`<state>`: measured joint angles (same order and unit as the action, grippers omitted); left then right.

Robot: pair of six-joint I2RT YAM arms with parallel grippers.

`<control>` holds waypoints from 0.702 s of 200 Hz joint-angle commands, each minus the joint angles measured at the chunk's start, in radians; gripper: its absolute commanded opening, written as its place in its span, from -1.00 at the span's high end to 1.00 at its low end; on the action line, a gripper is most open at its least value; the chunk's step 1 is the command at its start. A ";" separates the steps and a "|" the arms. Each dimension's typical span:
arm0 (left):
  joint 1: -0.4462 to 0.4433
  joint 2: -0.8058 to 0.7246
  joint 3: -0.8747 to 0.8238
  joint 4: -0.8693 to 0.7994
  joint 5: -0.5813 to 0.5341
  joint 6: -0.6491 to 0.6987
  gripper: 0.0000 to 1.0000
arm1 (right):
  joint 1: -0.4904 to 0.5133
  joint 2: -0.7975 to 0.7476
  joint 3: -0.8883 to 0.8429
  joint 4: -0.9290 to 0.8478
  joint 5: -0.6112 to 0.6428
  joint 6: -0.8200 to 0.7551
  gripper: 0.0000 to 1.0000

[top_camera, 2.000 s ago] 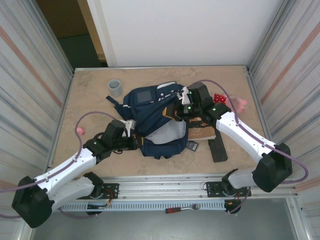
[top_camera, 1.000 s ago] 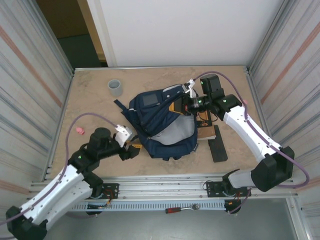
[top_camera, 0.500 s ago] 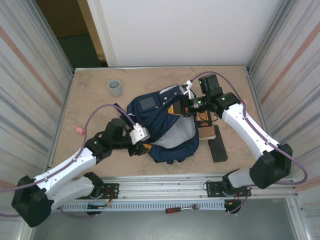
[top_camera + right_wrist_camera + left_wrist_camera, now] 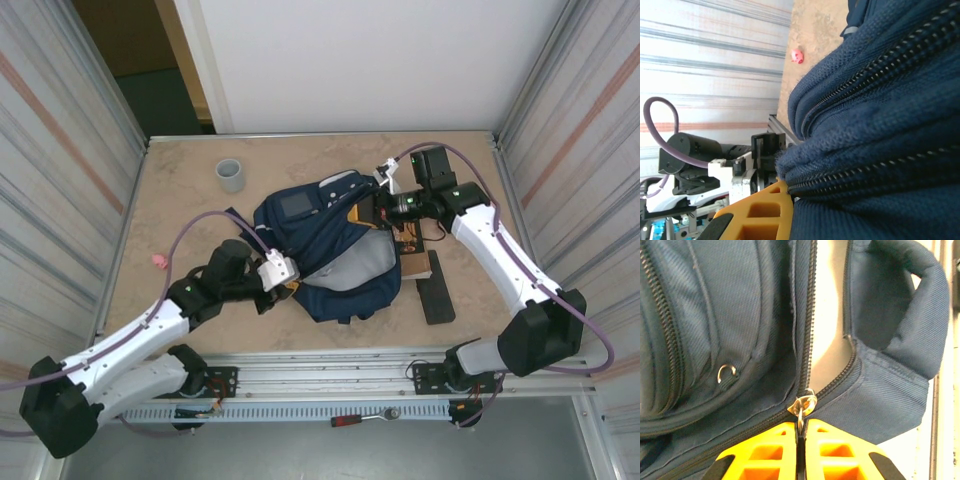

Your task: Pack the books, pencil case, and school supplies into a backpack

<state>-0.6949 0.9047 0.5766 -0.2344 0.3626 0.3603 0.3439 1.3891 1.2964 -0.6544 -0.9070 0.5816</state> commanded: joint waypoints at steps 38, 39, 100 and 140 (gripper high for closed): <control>0.195 0.059 0.000 -0.077 -0.157 -0.145 1.00 | -0.090 -0.047 0.181 -0.104 -0.157 -0.119 1.00; 0.199 0.061 0.000 -0.074 -0.159 -0.147 1.00 | -0.091 -0.047 0.184 -0.105 -0.160 -0.119 1.00; 0.368 0.333 0.133 -0.030 -0.250 -0.274 1.00 | -0.111 -0.013 0.329 -0.138 -0.283 -0.131 1.00; 0.385 0.422 0.220 -0.040 -0.225 -0.348 0.66 | -0.107 -0.024 0.323 -0.098 -0.200 -0.074 1.00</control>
<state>-0.3378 1.3125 0.7670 -0.2298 0.2134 0.0959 0.2462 1.4025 1.5627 -0.8322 -1.0515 0.4892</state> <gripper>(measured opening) 0.071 0.060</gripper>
